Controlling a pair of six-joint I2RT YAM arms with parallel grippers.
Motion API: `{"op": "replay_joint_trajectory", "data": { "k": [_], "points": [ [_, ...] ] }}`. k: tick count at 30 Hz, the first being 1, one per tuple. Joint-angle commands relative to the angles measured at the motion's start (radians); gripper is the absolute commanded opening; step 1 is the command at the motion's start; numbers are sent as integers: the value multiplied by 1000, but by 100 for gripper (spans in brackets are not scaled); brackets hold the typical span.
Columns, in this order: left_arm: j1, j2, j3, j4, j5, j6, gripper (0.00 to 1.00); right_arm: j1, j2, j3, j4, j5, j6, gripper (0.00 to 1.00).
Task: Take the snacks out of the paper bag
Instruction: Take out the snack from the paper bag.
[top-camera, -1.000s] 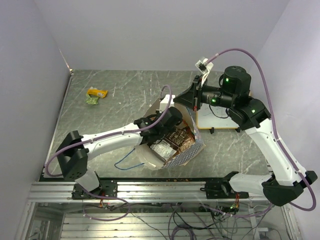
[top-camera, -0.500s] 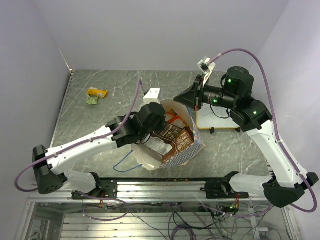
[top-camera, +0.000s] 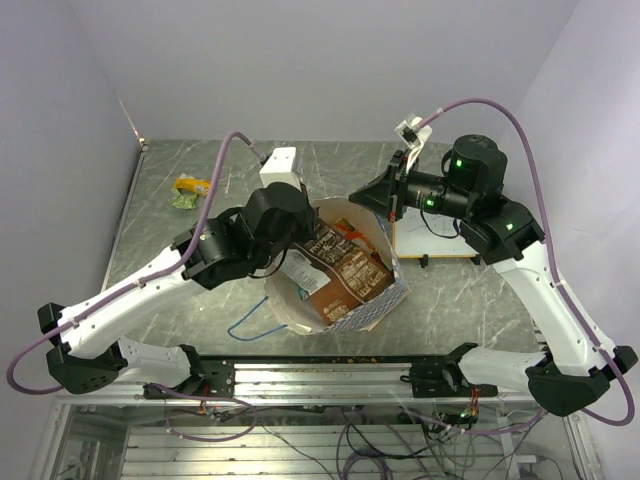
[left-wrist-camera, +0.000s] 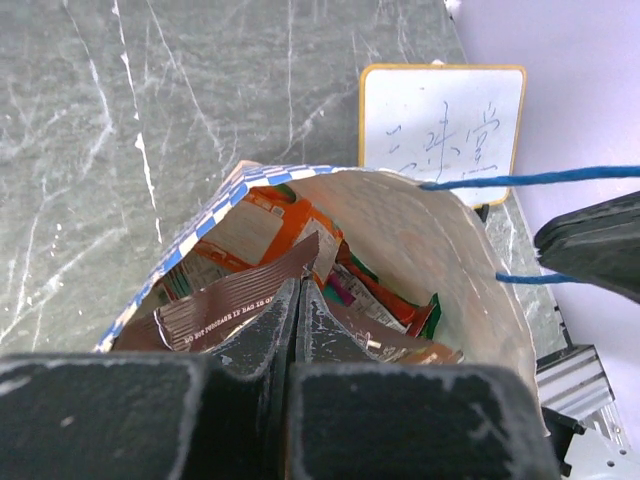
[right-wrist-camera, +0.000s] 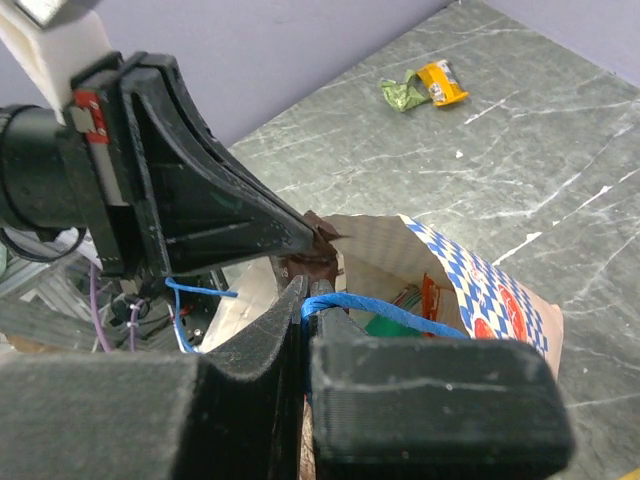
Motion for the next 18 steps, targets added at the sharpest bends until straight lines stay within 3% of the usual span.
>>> {"op": "replay_joint_trajectory", "data": {
  "k": [1, 13, 18],
  "points": [
    [2, -13, 96, 14, -64, 47, 7, 8, -31, 7, 65, -2, -5, 0],
    [2, 32, 422, -73, -163, 157, 7, 8, -29, -2, 60, 27, -2, 0],
    [2, 125, 661, -188, -255, 231, 7, 8, -29, -4, 63, 34, 2, 0]
  ]
}}
